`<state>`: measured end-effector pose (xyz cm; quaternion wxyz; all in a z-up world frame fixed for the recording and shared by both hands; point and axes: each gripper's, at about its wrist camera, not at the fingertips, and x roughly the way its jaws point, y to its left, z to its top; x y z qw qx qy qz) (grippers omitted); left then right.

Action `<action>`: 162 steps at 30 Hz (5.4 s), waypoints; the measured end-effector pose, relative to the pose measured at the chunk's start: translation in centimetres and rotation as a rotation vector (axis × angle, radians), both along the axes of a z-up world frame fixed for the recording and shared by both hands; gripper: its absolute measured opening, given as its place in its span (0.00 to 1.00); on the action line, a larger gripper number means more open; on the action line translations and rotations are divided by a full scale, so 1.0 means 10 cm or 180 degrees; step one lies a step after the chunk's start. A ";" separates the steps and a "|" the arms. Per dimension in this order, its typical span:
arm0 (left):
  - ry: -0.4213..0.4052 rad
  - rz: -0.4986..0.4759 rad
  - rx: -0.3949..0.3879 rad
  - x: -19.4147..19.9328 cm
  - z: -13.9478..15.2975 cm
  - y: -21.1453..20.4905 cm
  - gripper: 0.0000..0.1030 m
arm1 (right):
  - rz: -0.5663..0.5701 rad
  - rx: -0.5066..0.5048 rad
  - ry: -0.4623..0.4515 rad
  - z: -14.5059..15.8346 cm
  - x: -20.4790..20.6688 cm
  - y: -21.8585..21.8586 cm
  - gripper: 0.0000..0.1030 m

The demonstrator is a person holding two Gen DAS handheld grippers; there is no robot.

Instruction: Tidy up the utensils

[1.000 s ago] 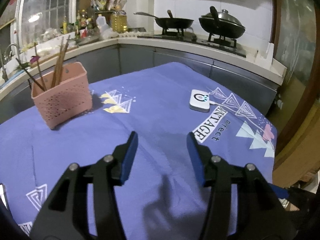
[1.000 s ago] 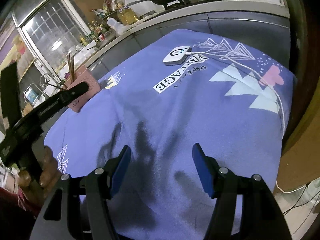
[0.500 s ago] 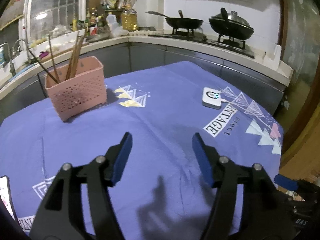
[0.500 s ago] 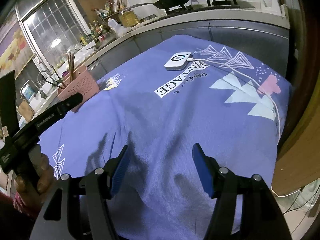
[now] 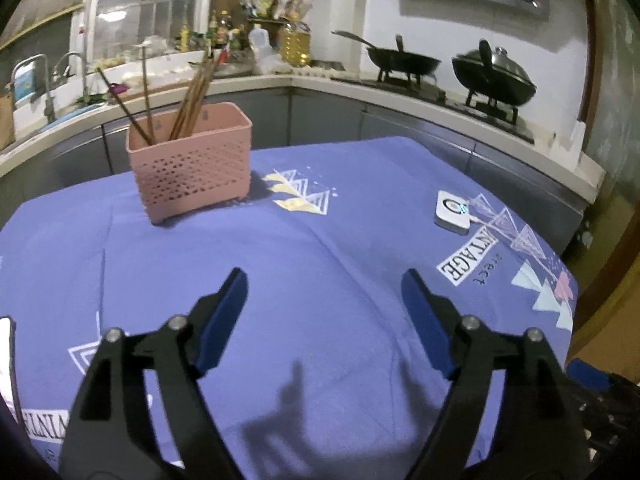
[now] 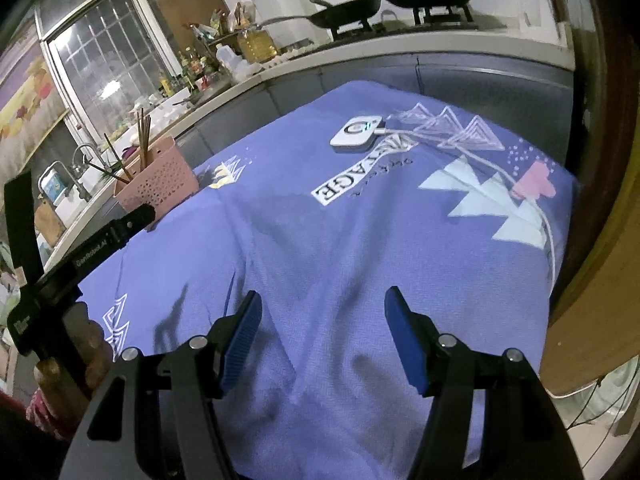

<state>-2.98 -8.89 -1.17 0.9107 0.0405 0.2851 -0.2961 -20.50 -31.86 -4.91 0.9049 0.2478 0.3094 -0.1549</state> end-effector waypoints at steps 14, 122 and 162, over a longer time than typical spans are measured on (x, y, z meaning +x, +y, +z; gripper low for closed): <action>0.0160 -0.0081 0.0078 0.08 -0.10 -0.02 0.76 | 0.0053 -0.0094 -0.0107 0.05 0.03 0.06 0.63; 0.0111 0.1534 0.0931 -0.14 0.35 0.35 0.94 | 0.1530 0.0238 -0.0234 0.29 1.20 0.10 0.63; 0.0275 0.1865 0.0914 -0.08 0.29 0.65 0.94 | 0.1733 0.0132 -0.0248 0.43 1.38 0.40 0.63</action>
